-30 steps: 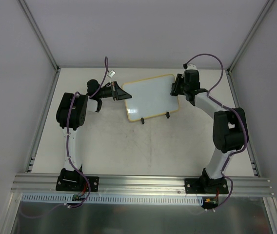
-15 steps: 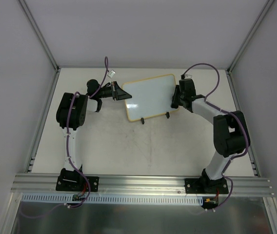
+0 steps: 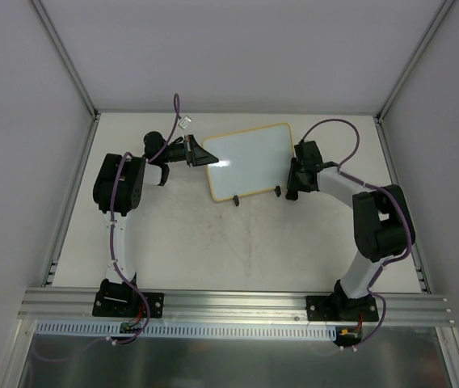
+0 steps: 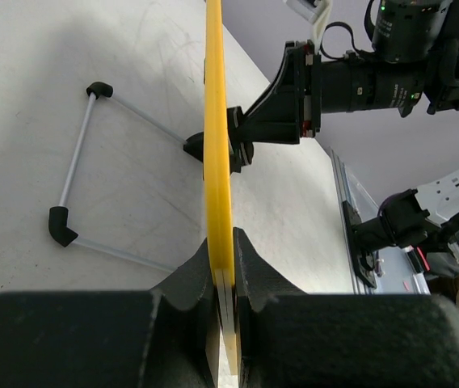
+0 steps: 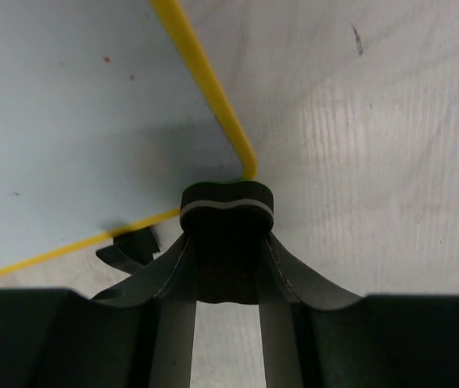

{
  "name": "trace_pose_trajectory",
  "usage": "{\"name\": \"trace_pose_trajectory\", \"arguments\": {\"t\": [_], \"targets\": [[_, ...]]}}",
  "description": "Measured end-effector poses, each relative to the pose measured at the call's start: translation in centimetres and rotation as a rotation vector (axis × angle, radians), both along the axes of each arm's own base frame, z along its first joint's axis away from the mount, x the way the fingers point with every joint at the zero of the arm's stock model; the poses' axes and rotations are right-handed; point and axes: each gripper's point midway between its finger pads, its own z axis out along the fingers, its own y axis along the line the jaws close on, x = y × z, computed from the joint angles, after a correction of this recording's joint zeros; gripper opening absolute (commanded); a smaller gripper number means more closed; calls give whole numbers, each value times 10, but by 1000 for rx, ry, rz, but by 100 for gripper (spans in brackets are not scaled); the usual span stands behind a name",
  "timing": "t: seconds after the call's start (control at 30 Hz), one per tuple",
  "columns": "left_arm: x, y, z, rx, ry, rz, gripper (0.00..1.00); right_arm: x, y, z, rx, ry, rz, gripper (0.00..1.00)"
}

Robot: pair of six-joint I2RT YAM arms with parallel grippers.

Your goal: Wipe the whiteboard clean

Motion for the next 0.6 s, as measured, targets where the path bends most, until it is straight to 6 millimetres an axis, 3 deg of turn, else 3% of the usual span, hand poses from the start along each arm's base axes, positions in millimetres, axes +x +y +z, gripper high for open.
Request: {"name": "trace_pose_trajectory", "arguments": {"t": [0.17, 0.43, 0.6], "targets": [[-2, 0, 0, 3, -19, -14, 0, -29, -7, -3, -14, 52, 7, 1], [-3, 0, 0, 4, -29, -20, 0, -75, -13, 39, 25, -36, 36, 1], [-3, 0, 1, 4, -29, -20, 0, -107, -1, 28, 19, -4, 106, 1]]}}
